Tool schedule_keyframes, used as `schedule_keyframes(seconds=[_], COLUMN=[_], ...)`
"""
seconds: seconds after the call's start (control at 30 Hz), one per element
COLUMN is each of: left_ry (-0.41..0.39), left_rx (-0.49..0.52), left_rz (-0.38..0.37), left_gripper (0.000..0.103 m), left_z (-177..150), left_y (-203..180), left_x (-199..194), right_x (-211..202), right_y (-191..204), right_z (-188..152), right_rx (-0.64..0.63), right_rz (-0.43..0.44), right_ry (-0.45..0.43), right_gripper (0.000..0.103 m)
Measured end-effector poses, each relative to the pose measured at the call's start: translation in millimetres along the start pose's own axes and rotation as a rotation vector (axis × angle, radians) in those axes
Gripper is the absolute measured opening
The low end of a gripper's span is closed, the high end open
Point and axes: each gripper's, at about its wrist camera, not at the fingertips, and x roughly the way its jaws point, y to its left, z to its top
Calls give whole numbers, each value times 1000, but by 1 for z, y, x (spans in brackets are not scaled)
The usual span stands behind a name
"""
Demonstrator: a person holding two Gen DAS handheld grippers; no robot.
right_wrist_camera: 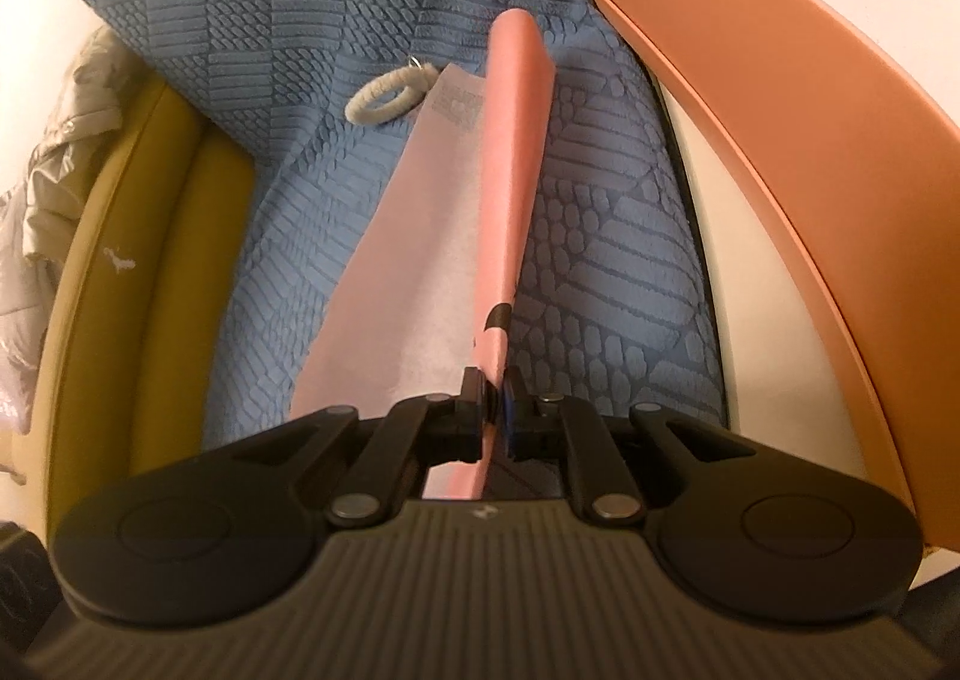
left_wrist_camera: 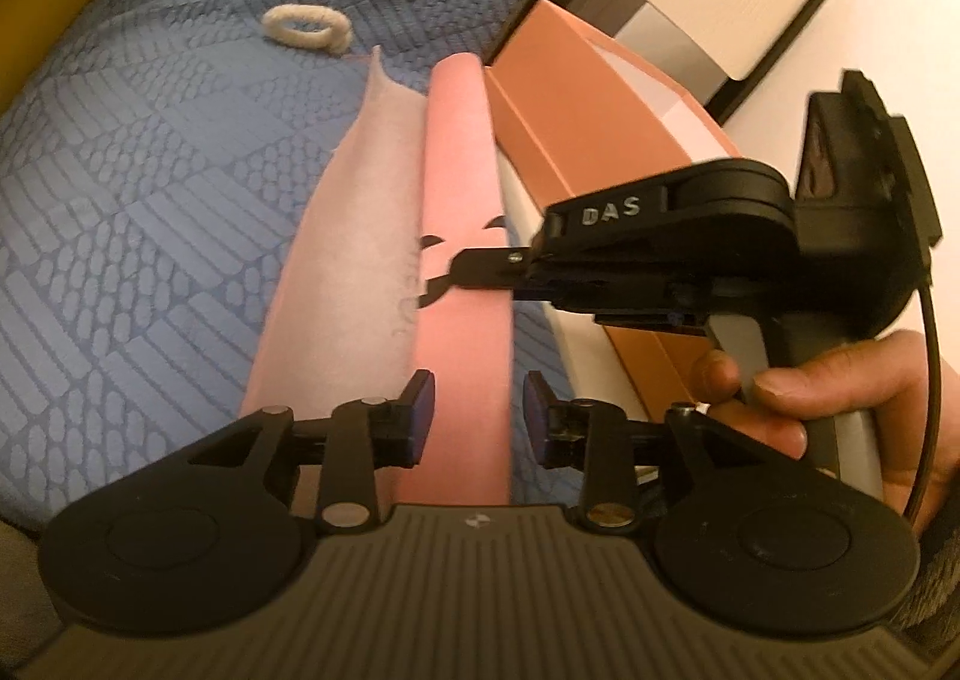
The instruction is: Fold shopping bag
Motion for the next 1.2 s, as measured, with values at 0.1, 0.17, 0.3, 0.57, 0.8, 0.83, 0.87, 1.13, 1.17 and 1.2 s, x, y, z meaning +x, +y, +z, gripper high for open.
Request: schedule_keyframes(seconds=[0.1, 0.17, 0.3, 0.57, 0.8, 0.83, 0.87, 1.13, 1.17, 1.2], left_ry=[5, 8, -4, 13, 8, 5, 4, 0, 1, 2], left_rx=[42, 92, 148, 153, 68, 53, 34, -126, -145, -160], left_rz=[-8, 3, 48, 82, 70, 69, 68, 52, 49, 46], left_gripper=[38, 38, 37, 19, 10, 9, 8, 5, 5, 5], left_z=[1, 0, -2, -3, 3, 4, 5, 5, 5, 4], left_y=[-4, -10, -18, -13, 2, 4, 7, 30, 33, 36], left_x=[3, 5, 11, 22, 19, 19, 18, 15, 16, 16], right_x=[-1, -3, -8, -10, -10, -12, -14, -21, -18, -15], right_y=[4, 6, 6, 10, 9, 11, 13, 37, 38, 39], right_z=[-1, -1, -2, -4, -3, -1, -1, -2, -3, -4], right_rx=[-51, -63, -49, -71, -60, -66, -80, -199, -208, -217], right_rz=[-17, -11, 5, -33, -37, -26, -9, 67, 59, 51], right_ry=[27, 34, 25, 3, -14, -23, -34, -64, -59, -54], right_gripper=[10, 10, 10, 10, 13, 13, 13, 13, 13, 13])
